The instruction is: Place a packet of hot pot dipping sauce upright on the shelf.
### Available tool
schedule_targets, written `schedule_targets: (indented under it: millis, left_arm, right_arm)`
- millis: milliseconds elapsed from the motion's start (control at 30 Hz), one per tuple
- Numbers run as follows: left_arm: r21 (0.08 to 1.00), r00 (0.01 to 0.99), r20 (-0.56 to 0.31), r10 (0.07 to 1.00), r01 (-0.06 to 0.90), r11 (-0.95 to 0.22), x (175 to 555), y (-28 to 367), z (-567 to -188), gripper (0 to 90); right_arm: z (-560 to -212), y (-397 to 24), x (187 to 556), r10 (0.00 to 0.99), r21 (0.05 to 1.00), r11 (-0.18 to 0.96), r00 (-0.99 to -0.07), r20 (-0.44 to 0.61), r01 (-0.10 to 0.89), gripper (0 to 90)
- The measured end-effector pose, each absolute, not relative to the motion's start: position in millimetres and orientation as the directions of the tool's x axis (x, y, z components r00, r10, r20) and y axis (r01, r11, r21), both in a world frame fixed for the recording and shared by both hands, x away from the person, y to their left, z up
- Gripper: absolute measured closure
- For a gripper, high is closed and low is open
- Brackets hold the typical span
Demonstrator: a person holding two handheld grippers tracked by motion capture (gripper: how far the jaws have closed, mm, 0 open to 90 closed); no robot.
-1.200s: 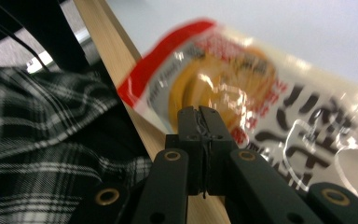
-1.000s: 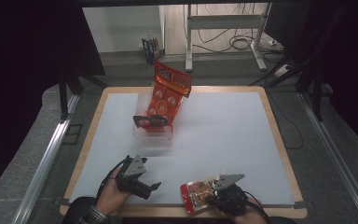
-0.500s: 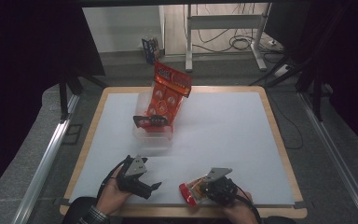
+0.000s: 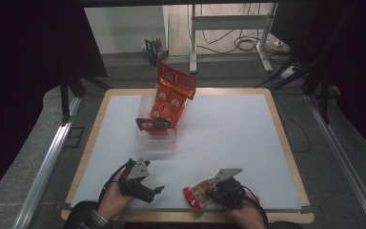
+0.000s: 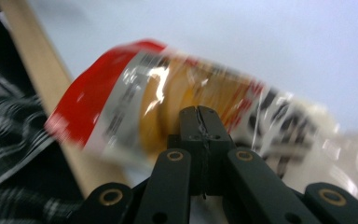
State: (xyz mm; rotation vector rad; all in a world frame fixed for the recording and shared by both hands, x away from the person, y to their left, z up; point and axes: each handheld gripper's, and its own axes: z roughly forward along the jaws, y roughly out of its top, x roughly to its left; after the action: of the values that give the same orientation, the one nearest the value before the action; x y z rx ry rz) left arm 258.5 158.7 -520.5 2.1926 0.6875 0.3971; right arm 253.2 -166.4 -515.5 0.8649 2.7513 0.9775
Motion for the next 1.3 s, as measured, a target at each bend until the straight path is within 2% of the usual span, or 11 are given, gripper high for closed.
schedule_targets:
  millis: [67, 200, 500, 567, 667, 1067, 1200, 1233, 1300]
  left_arm:
    - [0.764, 0.805, 0.059, 0.59, 0.344, -0.546, 258.2, 158.0, -520.8, 1.5]
    - [0.762, 0.808, 0.062, 0.586, 0.341, -0.551, 257.8, 156.2, -521.0, 1.5]
    - [0.763, 0.807, 0.059, 0.588, 0.343, -0.547, 258.2, 154.4, -521.1, 1.5]
    - [0.762, 0.808, 0.064, 0.585, 0.339, -0.552, 258.4, 153.4, -521.1, 1.5]
    - [0.763, 0.81, 0.064, 0.582, 0.336, -0.552, 258.6, 153.1, -520.8, 1.5]
    - [0.767, 0.807, 0.043, 0.589, 0.351, -0.537, 260.6, 154.2, -519.4, 1.7]
    - [0.766, 0.804, 0.04, 0.593, 0.356, -0.535, 261.4, 155.9, -519.6, 1.8]
    - [0.767, 0.804, 0.038, 0.594, 0.357, -0.533, 261.6, 156.4, -519.6, 1.8]
    - [0.768, 0.802, 0.038, 0.596, 0.359, -0.531, 261.8, 157.1, -519.5, 1.9]
  right_arm:
    - [-515.9, -171.6, 243.8, 0.533, 0.599, 0.636, -0.838, 0.116, 0.487, 88.8]
    - [-518.3, -175.6, 232.2, 0.532, 0.587, 0.656, -0.843, 0.086, 0.474, 88.8]
    - [-521.5, -167.1, 233.2, 0.54, 0.616, 0.659, -0.841, 0.01, 0.43, 89.2]
    - [-522.7, -162.8, 234.9, 0.56, 0.639, 0.65, -0.828, -0.035, 0.412, 89.2]
    - [-522.1, -145.1, 249.1, 0.557, 0.616, 0.694, -0.82, -0.133, 0.372, 89.2]
    - [-523.0, -129.1, 278.5, 0.57, 0.619, 0.689, -0.809, -0.142, 0.377, 89.2]
    - [-515.9, -138.8, 284.9, 0.581, 0.629, 0.638, -0.814, -0.015, 0.444, 88.0]
    - [-512.3, -142.6, 284.0, 0.586, 0.639, 0.625, -0.81, -0.006, 0.448, 84.8]
    - [-503.4, -151.7, 279.4, 0.591, 0.652, 0.609, -0.807, 0.007, 0.452, 84.1]
